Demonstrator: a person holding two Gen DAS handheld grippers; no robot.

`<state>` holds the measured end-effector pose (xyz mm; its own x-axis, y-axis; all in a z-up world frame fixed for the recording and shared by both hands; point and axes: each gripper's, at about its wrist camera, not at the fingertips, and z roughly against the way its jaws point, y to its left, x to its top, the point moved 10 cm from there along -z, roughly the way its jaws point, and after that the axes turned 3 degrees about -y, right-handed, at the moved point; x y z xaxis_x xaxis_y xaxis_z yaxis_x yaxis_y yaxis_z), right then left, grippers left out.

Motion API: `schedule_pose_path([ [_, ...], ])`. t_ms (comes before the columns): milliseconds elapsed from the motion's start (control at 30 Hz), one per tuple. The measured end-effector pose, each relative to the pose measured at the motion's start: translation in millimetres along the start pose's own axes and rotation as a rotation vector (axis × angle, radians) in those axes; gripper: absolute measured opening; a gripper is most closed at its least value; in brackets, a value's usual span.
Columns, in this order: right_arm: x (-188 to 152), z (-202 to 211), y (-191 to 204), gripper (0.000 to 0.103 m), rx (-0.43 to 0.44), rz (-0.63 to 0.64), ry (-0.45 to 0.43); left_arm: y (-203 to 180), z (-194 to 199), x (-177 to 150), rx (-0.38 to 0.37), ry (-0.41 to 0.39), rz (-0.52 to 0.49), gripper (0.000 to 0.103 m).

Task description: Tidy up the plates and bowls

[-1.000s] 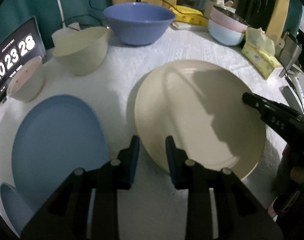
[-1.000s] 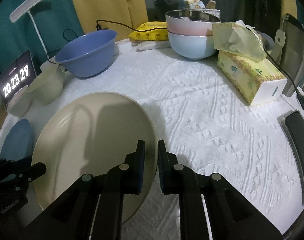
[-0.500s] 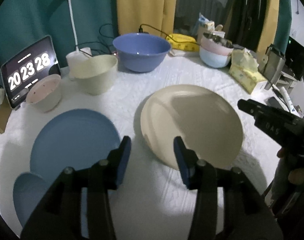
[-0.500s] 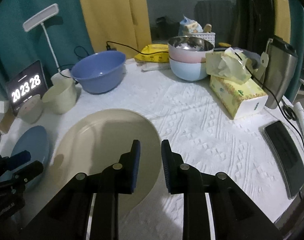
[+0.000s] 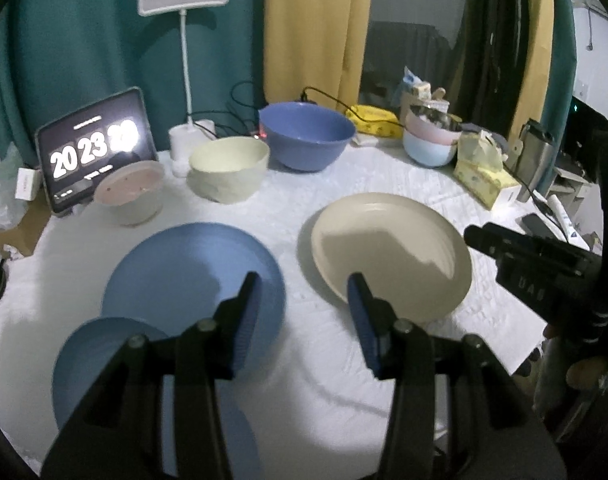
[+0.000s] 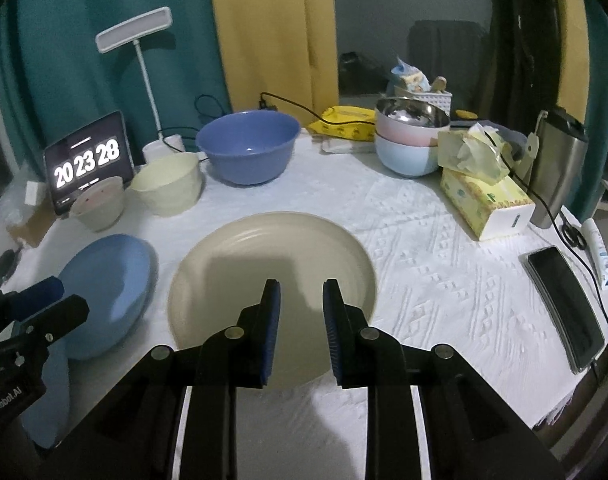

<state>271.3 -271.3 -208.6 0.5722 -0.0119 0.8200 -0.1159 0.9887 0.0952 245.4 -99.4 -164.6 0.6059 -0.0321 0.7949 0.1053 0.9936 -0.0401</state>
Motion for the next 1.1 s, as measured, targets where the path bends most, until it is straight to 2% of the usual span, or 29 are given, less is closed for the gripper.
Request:
schedule_pose_path([
  [333, -6, 19, 40, 0.024, 0.031, 0.050, -0.014, 36, 32, -7, 0.043, -0.063, 0.031, 0.046],
  [633, -14, 30, 76, 0.024, 0.064, 0.102, -0.022, 88, 61, -18, 0.127, -0.110, 0.069, 0.046],
  [1100, -34, 33, 146, 0.024, 0.126, 0.205, 0.010, 169, 81, -61, 0.245, -0.108, 0.164, 0.046],
])
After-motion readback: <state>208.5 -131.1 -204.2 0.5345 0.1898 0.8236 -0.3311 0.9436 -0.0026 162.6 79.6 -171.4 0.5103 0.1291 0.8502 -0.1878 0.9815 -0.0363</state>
